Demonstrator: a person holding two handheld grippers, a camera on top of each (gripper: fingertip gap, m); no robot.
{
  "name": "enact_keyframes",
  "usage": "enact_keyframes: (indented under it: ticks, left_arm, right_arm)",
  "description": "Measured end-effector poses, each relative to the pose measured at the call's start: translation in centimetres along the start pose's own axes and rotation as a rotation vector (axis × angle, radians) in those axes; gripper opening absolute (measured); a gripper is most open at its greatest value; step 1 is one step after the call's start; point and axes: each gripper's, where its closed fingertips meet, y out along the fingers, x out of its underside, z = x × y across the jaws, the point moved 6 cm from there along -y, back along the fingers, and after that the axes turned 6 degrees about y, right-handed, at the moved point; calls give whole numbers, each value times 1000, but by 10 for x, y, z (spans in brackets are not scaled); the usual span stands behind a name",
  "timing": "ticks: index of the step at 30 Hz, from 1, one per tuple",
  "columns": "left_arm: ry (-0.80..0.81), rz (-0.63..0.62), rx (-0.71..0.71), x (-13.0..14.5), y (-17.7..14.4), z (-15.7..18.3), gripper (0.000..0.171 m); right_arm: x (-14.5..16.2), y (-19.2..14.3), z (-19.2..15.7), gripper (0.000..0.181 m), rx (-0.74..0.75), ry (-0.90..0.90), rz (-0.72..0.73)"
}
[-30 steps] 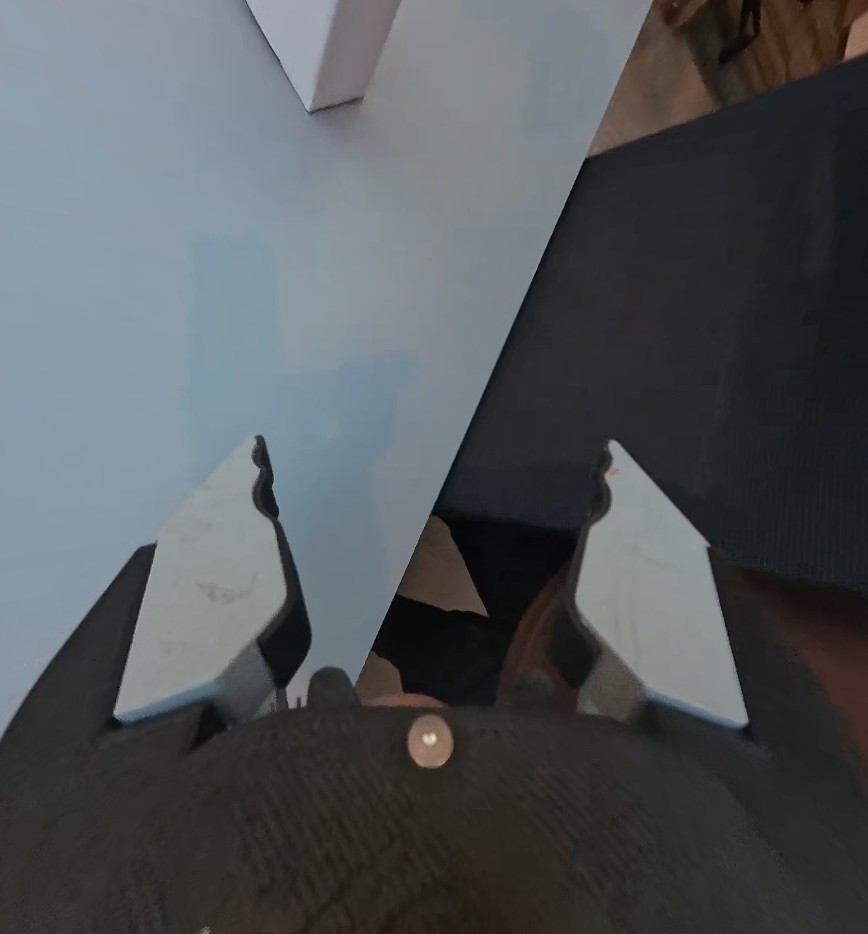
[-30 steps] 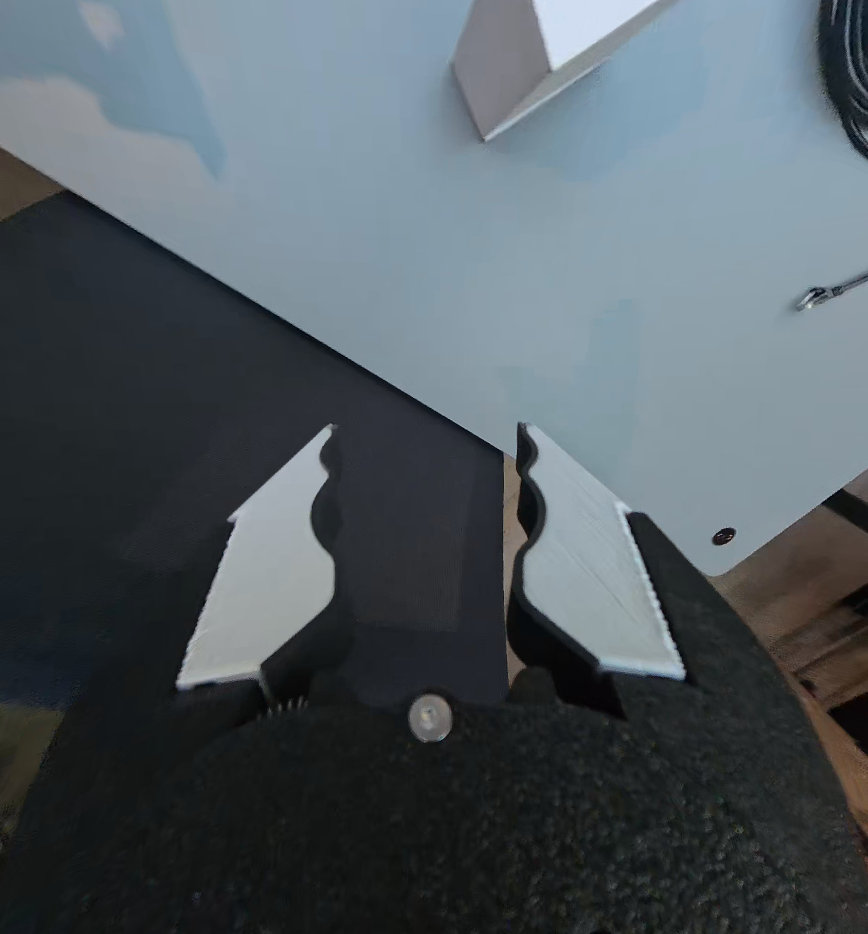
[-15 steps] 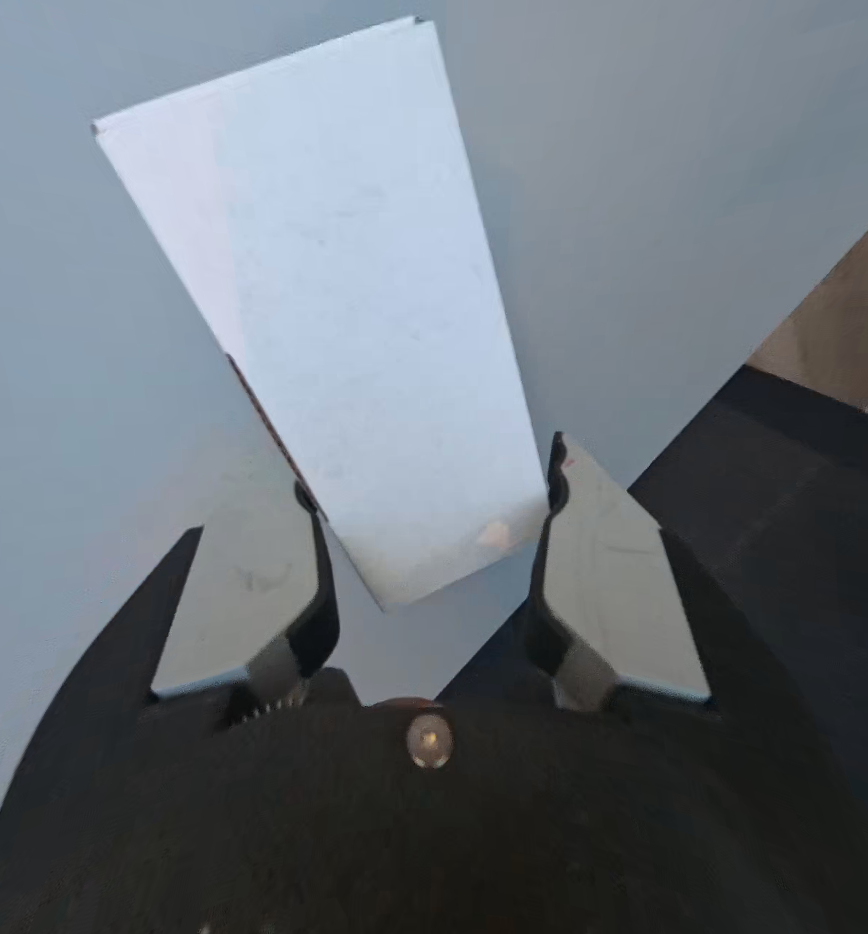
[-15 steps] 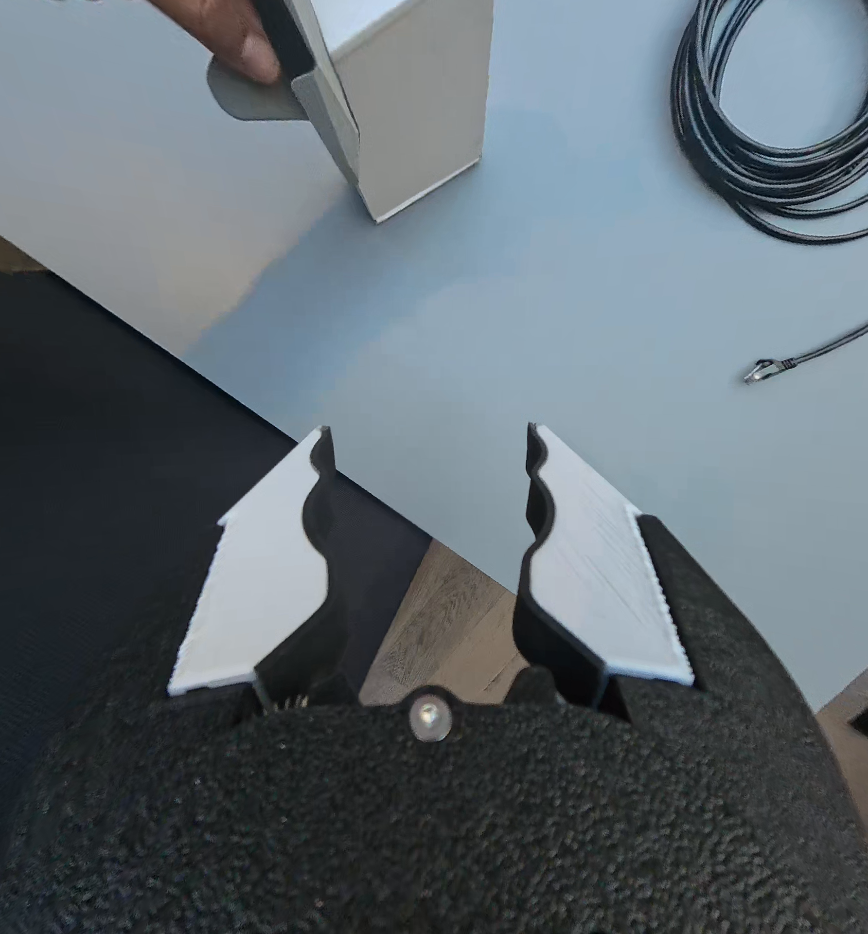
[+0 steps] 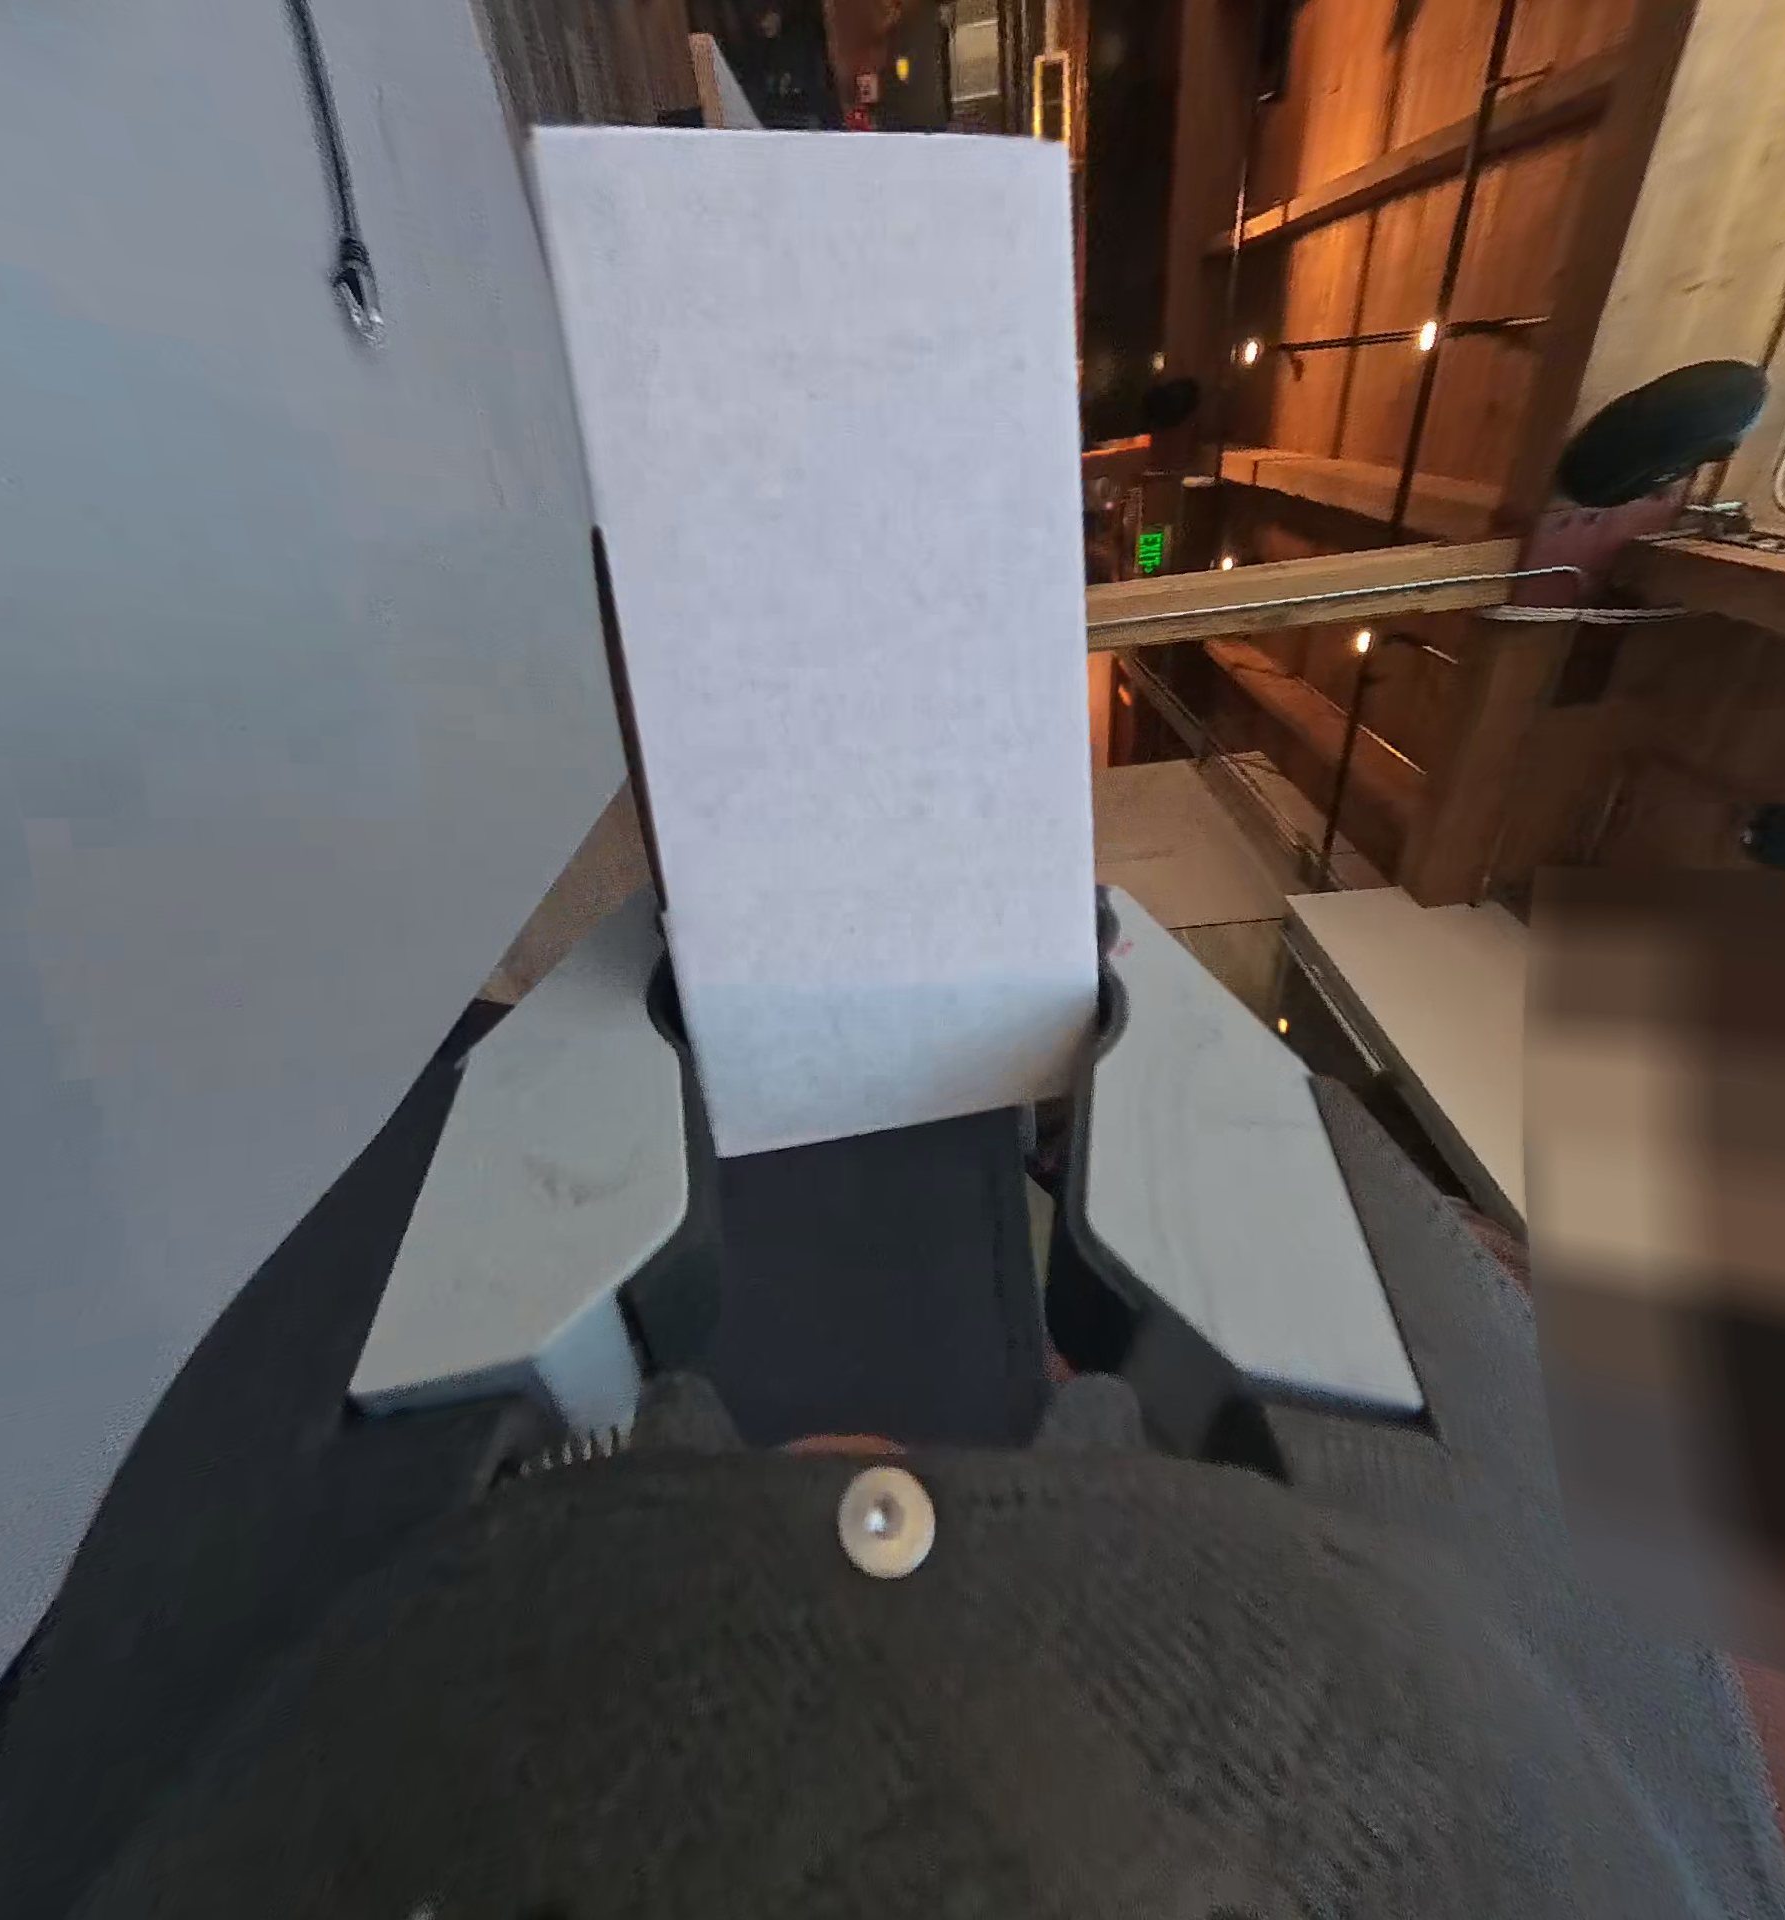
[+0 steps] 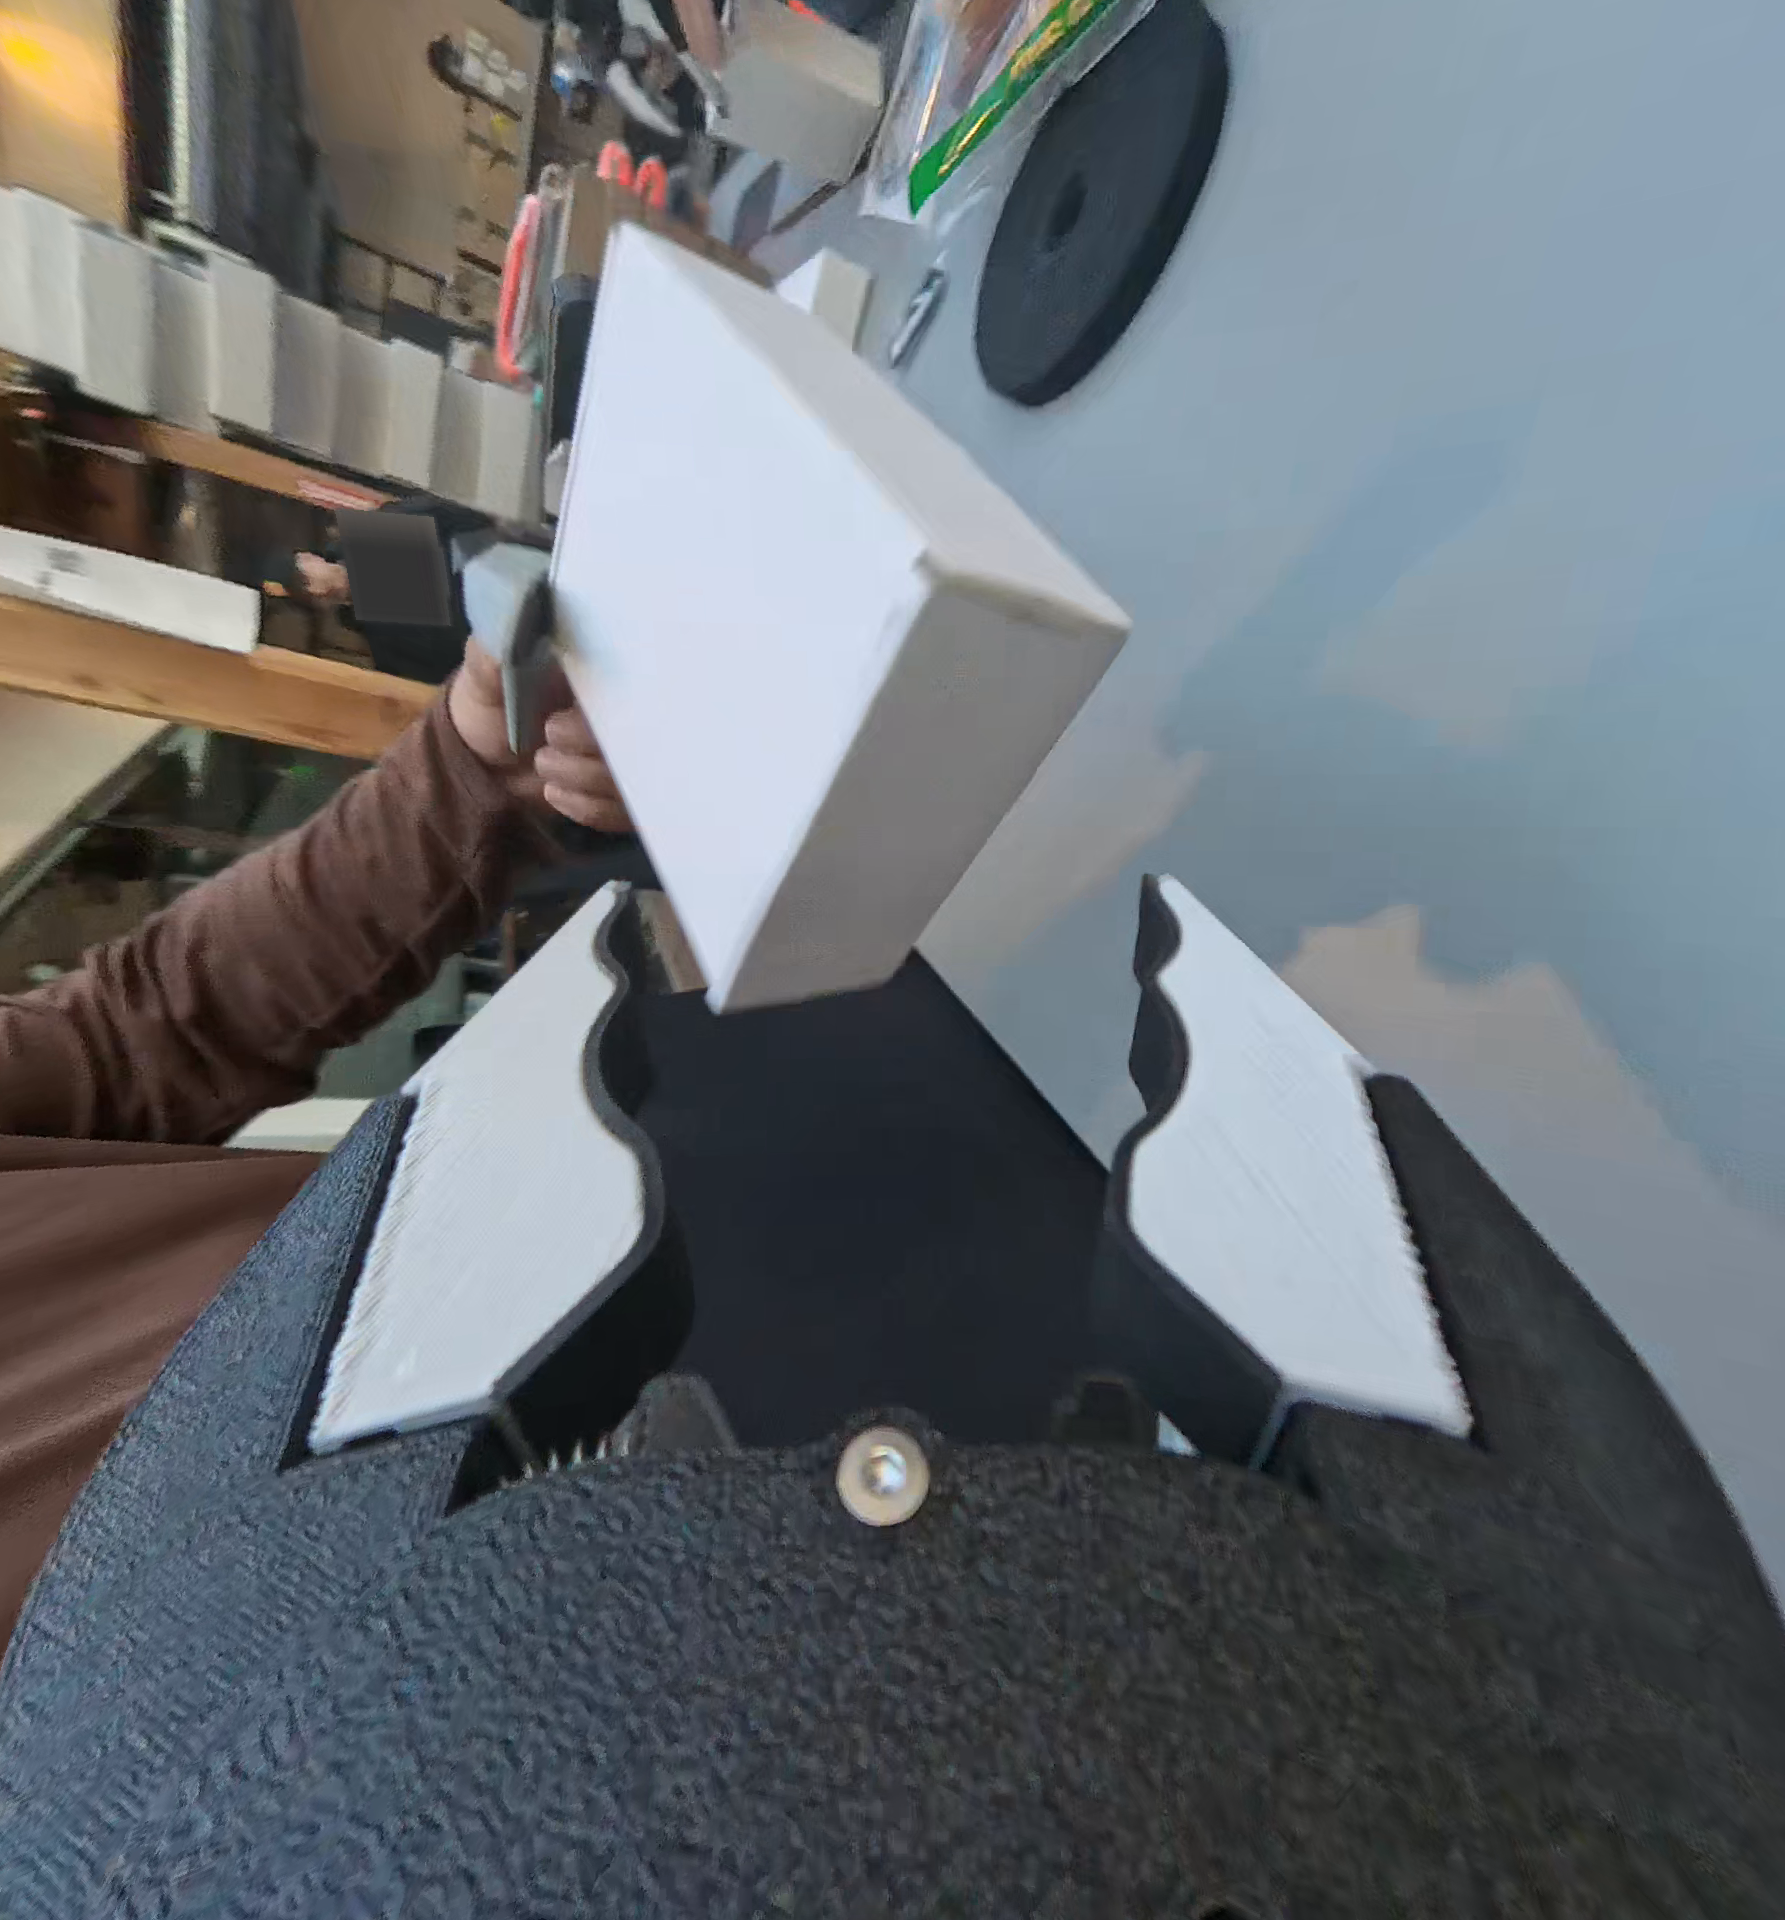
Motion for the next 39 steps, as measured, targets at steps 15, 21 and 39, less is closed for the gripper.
enact_keyframes:
  ticks: [15,21,39]
  left_arm:
    - [134,120,-240,81,-117,32,72]
    - [192,408,-383,60,-259,51,73]
    - [49,623,-623,206,-617,-66,80]
  right_arm:
    - [31,152,-68,64,-320,125,-352]
    - [-5,286,-136,63,-362,97,-338]
    - [-100,711,-139,83,134,94,-304]
